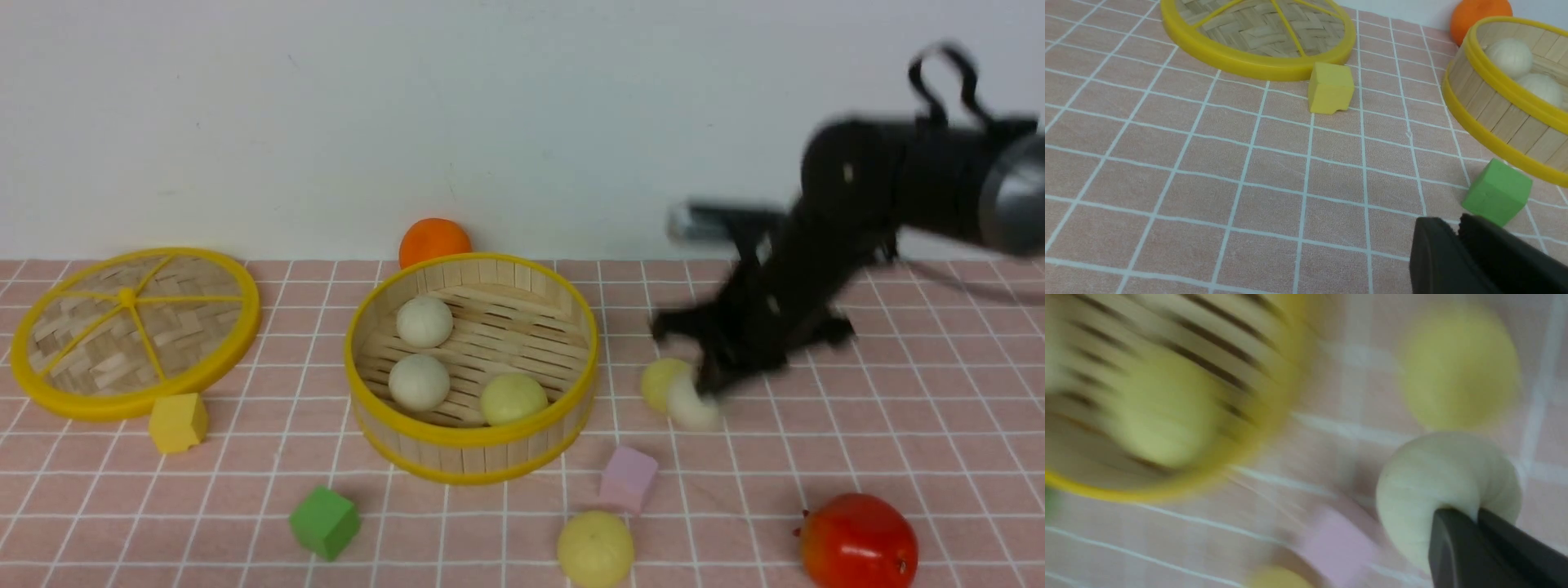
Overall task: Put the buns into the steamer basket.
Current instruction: Use the right arm to put the steamed stuffed bun into the steamer
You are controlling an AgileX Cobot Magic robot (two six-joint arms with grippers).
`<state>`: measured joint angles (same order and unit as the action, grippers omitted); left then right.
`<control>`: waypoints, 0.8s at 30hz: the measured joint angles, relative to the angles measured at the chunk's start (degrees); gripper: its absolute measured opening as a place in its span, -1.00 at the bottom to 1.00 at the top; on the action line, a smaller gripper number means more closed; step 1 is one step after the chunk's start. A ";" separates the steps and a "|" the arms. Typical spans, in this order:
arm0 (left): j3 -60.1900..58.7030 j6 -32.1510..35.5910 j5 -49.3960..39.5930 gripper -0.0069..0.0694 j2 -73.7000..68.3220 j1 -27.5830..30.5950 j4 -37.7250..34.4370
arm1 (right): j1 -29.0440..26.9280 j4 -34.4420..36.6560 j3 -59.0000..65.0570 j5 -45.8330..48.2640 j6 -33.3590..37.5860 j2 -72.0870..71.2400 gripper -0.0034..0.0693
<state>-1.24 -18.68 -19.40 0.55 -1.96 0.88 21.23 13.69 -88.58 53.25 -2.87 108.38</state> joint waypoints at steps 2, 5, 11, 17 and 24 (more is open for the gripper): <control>0.00 0.00 0.00 -0.48 0.00 0.00 0.00 | 2.60 0.68 -6.10 -0.06 0.00 0.06 -0.85; 0.00 0.00 0.00 -0.48 0.00 0.00 0.00 | 4.74 1.18 -11.11 -0.64 0.00 1.03 -0.85; 0.00 0.00 0.05 -0.48 0.00 0.00 0.00 | 7.66 1.69 -15.63 -4.55 0.16 8.15 -0.85; 0.00 0.00 0.05 -0.48 0.00 0.00 0.00 | 7.66 -0.27 -15.63 -4.92 0.05 13.51 -0.85; 0.00 0.00 0.05 -0.48 0.00 0.00 0.00 | 7.66 -3.04 -15.63 -5.88 -1.01 16.39 -0.85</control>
<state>-1.24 -18.68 -19.36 0.55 -1.96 0.88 28.89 10.65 -104.20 47.37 -3.88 124.77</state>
